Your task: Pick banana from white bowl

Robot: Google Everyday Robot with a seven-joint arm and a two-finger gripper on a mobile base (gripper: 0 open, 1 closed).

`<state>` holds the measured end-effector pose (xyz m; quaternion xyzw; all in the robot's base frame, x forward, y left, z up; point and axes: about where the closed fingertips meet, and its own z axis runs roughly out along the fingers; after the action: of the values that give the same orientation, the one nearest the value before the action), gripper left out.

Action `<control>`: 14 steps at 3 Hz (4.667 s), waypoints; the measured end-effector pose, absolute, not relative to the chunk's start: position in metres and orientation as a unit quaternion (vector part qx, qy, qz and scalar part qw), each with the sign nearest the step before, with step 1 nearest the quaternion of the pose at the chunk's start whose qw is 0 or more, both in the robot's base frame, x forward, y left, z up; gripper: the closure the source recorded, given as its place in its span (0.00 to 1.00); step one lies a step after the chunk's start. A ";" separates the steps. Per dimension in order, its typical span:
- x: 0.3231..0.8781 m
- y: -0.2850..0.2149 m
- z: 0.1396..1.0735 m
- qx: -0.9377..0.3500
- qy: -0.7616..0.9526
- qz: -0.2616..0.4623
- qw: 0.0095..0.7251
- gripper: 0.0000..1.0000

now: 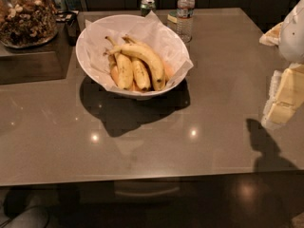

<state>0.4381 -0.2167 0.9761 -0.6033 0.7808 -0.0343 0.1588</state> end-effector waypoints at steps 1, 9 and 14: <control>0.438 -0.217 0.976 -0.603 0.781 -0.034 0.159 0.00; 0.575 -0.090 0.975 -0.534 0.767 0.175 0.312 0.00; 0.590 -0.043 0.958 -0.532 0.756 0.227 0.305 0.14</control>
Offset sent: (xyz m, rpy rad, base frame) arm 0.0058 0.0065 0.0034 0.0367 -0.0139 0.0087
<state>0.5902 -0.0435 0.9576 -0.5324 0.7562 0.2266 0.3054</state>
